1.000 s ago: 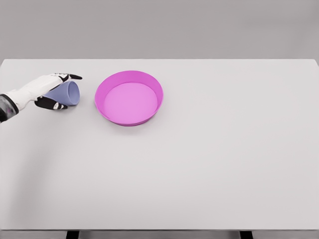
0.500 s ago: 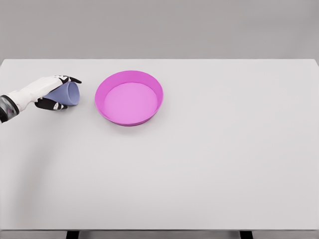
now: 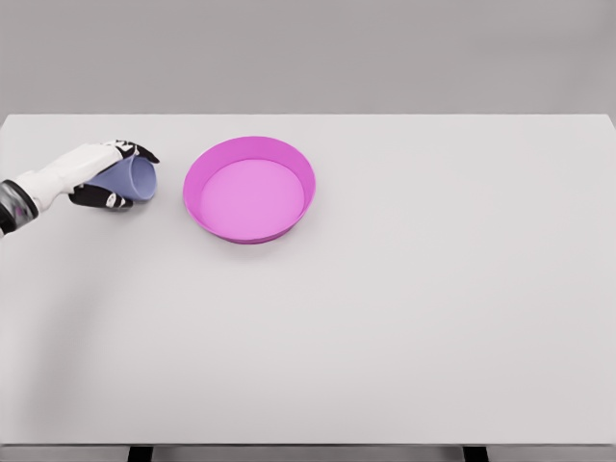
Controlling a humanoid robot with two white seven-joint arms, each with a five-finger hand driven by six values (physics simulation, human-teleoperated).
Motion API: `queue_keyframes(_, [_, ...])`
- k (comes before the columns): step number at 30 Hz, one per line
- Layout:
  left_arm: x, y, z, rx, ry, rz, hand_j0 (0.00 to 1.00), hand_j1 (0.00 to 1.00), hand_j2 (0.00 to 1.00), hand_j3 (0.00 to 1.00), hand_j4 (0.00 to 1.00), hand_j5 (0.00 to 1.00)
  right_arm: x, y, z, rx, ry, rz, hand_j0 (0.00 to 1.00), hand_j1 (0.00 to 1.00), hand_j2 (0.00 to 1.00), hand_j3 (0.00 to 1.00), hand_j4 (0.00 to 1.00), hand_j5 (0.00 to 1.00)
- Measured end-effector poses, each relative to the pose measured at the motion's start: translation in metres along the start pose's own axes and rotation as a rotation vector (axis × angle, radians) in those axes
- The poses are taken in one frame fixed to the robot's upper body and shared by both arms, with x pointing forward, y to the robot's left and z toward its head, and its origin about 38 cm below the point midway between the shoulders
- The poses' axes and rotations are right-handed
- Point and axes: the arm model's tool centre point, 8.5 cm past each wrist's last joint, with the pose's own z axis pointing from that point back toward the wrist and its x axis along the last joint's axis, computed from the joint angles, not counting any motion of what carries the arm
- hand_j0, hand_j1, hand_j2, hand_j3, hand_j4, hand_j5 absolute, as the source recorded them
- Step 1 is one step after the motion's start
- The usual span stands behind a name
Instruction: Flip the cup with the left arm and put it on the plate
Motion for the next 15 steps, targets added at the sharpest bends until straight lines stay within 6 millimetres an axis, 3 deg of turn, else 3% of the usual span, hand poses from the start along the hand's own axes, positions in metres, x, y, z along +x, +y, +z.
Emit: queue_keyframes(15, [0.015,0.006,-0.006,0.077,-0.122,0.190,0.69,0.69,0.69,0.69,0.69,0.69,0.000,0.000,0.000,0.000,0.000,0.000,1.00,1.00,1.00,1.00,1.00,1.00])
